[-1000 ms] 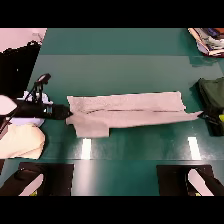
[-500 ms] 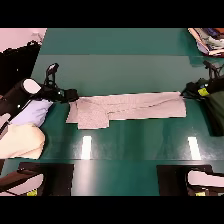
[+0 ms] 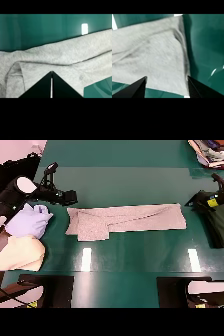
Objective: Fold the shirts.
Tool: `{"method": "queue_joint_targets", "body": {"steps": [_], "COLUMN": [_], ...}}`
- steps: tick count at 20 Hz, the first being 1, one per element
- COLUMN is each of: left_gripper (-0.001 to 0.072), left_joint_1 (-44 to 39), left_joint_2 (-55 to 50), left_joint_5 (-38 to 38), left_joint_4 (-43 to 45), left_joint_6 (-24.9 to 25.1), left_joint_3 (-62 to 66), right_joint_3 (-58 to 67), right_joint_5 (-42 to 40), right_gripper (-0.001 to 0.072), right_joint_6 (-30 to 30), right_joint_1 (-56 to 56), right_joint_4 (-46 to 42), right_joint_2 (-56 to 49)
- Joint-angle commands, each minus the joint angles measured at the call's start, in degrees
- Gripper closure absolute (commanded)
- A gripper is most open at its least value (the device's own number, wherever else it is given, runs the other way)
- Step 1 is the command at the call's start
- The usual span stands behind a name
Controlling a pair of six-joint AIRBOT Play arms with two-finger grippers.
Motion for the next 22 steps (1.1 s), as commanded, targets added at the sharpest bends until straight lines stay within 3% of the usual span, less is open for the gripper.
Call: {"method": "queue_joint_targets", "body": {"steps": [1,6,12,16,22], "left_gripper": [0.0684,0.0685,0.0686,0.0685,0.0685], "left_joint_1": [0.0,-2.5,-14.4,-22.2,-28.9], "left_joint_2": [-0.2,-0.9,-10.4,-24.3,-36.2], "left_joint_5": [-1.0,-2.0,5.1,4.1,2.8], "left_joint_4": [-2.9,-4.5,-8.4,-8.7,-9.0], "left_joint_6": [0.0,-0.1,-0.4,0.0,-0.1], "left_joint_3": [0.8,0.7,3.1,16.4,27.5], "right_joint_3": [-3.7,-6.3,-1.5,1.7,9.0], "right_joint_5": [1.8,-0.2,1.6,3.4,3.1], "right_gripper": [0.0133,0.0136,0.0699,0.0698,0.0698], "right_joint_6": [-2.9,-5.5,-9.4,-9.0,-4.7], "right_joint_1": [-4.3,-2.6,3.1,6.0,14.5], "right_joint_4": [0.7,9.5,9.5,10.0,22.1], "right_joint_2": [-2.8,-9.9,-10.3,-2.6,8.7]}}
